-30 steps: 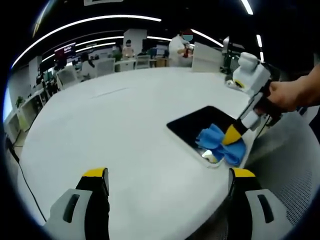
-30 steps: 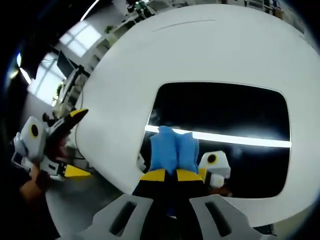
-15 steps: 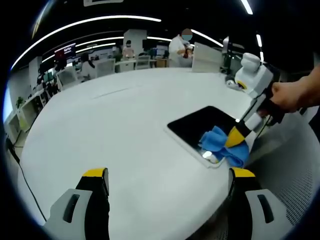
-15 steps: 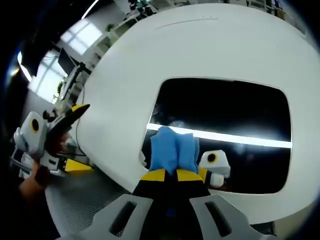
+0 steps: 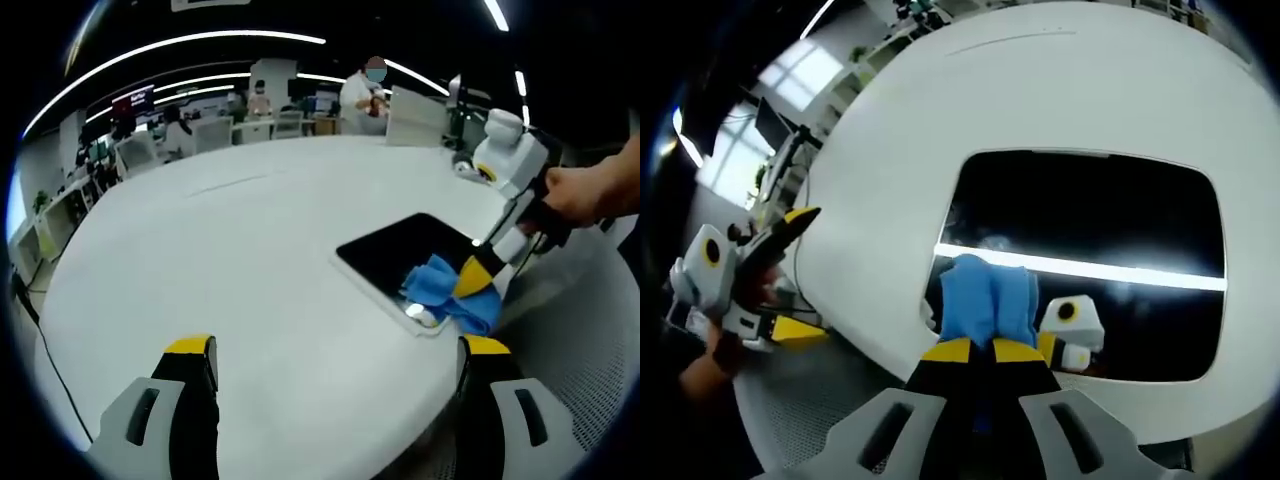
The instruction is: Wipe the mirror surface with the cleaning cloth until all visible marks leave the cleaned area.
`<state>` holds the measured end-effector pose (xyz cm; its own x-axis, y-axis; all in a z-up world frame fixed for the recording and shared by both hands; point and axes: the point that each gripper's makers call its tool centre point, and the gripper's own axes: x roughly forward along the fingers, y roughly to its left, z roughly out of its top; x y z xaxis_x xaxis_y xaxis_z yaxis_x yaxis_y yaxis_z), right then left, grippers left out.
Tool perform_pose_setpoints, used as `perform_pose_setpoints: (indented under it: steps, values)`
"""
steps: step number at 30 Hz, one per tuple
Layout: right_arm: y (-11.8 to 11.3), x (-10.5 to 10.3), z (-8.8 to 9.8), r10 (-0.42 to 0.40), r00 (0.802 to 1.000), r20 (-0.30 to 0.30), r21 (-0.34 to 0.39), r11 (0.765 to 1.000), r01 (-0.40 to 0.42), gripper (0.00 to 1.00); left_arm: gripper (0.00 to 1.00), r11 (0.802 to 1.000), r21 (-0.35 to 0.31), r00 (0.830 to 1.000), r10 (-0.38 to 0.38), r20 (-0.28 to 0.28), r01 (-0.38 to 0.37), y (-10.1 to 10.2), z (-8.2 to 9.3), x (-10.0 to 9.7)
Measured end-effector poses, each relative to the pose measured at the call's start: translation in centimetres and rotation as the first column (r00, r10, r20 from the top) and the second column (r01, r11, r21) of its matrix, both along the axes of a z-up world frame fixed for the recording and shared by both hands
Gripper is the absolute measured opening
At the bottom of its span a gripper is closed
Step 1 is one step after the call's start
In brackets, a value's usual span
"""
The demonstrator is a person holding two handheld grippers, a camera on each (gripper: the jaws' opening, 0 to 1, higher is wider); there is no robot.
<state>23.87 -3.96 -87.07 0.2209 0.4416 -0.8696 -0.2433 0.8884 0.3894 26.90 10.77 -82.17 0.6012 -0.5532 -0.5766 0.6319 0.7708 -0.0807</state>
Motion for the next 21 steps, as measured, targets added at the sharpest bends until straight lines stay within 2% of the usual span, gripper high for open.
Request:
perform_pose_setpoints:
  steps: [21]
  values:
    - [-0.07, -0.01, 0.01, 0.005, 1.000, -0.011, 0.021, 1.000, -0.005, 0.00, 0.99, 1.000, 0.007, 1.000, 0.003, -0.015, -0.003, 0.05, -0.34, -0.11]
